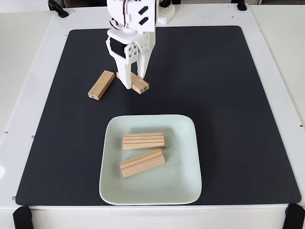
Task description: Pick up the wooden block and place them on the plate.
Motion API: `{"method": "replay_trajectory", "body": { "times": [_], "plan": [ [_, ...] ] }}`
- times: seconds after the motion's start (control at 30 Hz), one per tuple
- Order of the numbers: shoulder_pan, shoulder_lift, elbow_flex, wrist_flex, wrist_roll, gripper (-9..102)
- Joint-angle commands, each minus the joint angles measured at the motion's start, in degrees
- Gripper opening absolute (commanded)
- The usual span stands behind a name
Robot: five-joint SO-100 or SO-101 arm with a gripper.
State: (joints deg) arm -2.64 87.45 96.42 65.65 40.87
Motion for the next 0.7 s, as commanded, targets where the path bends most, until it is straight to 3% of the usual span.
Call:
{"method": "replay_trajectory", "body": {
  "times": [0.0, 0.37, 0.67],
  "plan": [
    [-0.18, 8.79, -0.79, -0.18, -0.44, 0],
    [-1.05, 27.86, 0.00, 0.00, -0.44, 0],
    [-1.49, 32.17, 0.00, 6.15, -0.62, 0]
  ]
}}
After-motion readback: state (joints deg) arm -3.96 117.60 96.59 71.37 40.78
